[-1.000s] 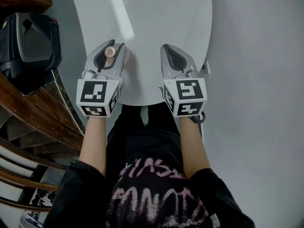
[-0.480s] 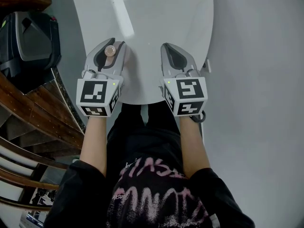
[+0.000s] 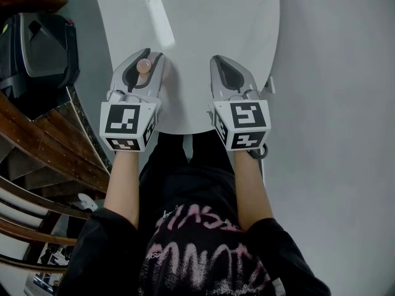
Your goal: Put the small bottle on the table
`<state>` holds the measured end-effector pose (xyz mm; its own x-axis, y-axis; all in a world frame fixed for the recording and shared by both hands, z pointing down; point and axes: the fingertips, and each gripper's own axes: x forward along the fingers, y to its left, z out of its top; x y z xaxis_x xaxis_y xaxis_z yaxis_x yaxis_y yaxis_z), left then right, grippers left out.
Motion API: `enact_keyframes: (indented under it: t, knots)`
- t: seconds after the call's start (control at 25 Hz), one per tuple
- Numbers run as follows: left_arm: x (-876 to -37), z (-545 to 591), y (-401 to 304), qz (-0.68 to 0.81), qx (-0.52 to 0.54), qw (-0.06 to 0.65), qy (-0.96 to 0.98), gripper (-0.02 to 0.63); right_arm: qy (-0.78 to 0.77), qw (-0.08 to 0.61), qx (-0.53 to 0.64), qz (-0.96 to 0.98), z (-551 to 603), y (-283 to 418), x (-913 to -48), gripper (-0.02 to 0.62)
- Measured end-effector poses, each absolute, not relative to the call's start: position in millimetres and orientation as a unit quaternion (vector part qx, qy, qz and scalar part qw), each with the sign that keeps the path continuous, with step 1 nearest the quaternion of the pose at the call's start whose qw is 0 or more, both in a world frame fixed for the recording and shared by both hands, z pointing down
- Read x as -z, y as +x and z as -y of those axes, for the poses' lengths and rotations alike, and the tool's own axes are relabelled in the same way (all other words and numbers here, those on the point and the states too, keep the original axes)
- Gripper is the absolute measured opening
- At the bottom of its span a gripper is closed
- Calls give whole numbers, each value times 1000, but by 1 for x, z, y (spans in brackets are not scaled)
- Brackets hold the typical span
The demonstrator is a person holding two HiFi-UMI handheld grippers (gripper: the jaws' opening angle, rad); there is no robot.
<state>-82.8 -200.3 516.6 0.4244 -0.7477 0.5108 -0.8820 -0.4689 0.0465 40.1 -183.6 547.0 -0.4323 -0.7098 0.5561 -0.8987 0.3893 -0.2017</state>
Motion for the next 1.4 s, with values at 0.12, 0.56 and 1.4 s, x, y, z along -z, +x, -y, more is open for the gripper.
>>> enact_keyframes:
  t: [0.12, 0.56, 1.4]
  knots:
    - [-516, 201, -85, 492, -216, 155, 829, 116, 496, 195, -244, 810, 184, 38, -546, 12]
    - [-516, 198, -84, 490, -220, 148, 831, 117, 497, 195, -243, 810, 180, 38, -545, 12]
    - [-517, 198, -79, 492, -223, 141, 830, 120, 494, 196, -246, 811, 180, 41, -549, 12]
